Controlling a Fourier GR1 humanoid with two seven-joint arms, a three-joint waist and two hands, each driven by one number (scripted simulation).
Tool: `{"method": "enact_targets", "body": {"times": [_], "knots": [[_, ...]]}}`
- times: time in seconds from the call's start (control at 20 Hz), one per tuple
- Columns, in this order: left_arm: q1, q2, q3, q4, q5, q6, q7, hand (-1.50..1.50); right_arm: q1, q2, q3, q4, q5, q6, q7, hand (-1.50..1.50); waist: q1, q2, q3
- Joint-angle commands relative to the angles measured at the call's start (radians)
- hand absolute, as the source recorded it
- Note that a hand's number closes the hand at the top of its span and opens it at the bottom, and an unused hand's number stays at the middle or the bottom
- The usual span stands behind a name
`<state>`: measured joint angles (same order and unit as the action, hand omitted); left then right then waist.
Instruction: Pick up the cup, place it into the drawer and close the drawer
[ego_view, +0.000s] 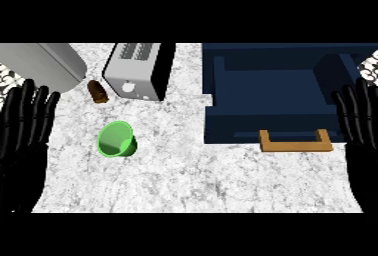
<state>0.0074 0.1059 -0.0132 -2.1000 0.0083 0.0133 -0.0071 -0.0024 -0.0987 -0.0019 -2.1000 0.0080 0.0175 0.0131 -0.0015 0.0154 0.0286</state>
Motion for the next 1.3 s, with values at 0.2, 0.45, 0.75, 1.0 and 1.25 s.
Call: {"method": "enact_targets", "body": {"times": [0.2,0.45,0.75,1.0,1.25], "knots": [[-0.069,-0.103,0.021,0.074,-0.357,0.387,0.056,-1.50,-0.013,0.004,0.024,0.013,-0.020,0.023,0.014,-1.50,-0.005,-0.012,-0.026],[-0.198,-0.105,-0.098,0.223,-0.322,0.768,0.140,-1.50,-0.020,0.034,0.060,0.018,-0.096,0.043,0.085,-1.50,-0.024,-0.011,-0.028],[-0.302,-0.106,-0.221,0.372,-0.339,0.959,0.138,-1.50,-0.006,0.006,-0.007,0.037,-0.150,0.084,0.059,-1.50,-0.006,-0.016,-0.028],[-0.302,-0.106,-0.240,0.422,-0.293,0.988,0.081,-1.50,-0.041,0.049,0.061,0.051,-0.071,0.047,0.065,-1.50,-0.002,-0.015,-0.029],[-0.375,-0.106,-0.157,0.515,-0.250,0.984,0.057,-1.50,-0.095,0.015,-0.023,0.091,-0.140,0.072,0.089,-1.50,-0.002,-0.014,-0.029]]}}
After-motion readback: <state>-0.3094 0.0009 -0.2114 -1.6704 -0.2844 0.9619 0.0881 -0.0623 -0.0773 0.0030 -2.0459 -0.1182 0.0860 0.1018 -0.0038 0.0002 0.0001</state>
